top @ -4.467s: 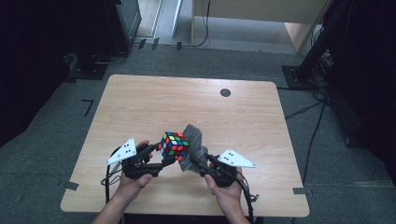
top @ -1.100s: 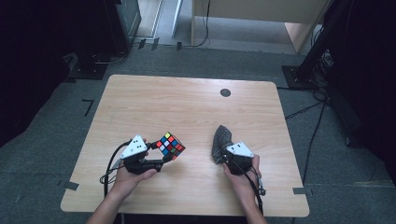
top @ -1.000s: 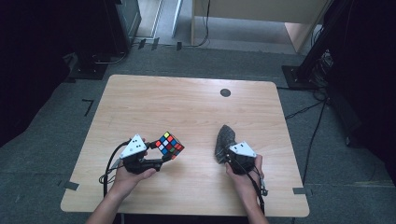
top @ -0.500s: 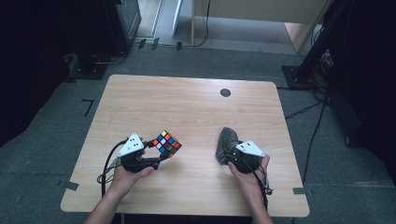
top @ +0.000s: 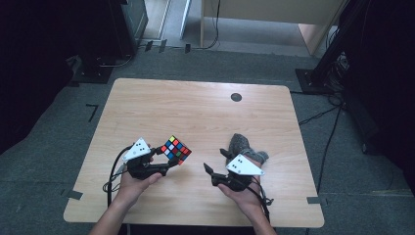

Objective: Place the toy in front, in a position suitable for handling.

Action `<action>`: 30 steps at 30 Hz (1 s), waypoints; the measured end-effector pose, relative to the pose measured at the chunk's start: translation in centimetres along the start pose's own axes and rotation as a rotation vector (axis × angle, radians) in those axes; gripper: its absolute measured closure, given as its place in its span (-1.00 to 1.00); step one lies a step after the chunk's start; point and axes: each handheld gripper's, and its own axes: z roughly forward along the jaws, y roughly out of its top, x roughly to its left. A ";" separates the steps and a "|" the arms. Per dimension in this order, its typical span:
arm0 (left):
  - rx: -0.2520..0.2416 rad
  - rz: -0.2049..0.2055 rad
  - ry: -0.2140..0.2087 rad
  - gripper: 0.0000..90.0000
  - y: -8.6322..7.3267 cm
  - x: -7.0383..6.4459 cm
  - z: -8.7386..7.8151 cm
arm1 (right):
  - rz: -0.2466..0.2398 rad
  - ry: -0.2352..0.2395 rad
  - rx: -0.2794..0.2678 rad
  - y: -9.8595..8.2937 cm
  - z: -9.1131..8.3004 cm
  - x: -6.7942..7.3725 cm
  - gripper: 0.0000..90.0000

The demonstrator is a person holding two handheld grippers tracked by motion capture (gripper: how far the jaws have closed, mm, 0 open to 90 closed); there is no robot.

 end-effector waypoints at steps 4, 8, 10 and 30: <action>0.010 -0.004 -0.017 -0.24 0.1 -0.3 0.3 | -0.044 0.036 -0.014 0.1 0.5 1.4 -0.43; 0.013 -0.035 -0.063 -0.24 0.2 -0.6 0.6 | -0.082 0.055 -0.012 -0.1 1.3 2.3 -0.43; 0.015 -0.038 -0.077 -0.24 0.3 -0.8 0.7 | -0.102 0.054 -0.007 -0.2 1.6 2.7 -0.43; 0.071 -0.152 -0.255 -0.24 0.4 -1.4 1.8 | -0.269 -0.059 -0.010 -0.5 2.2 5.0 -0.23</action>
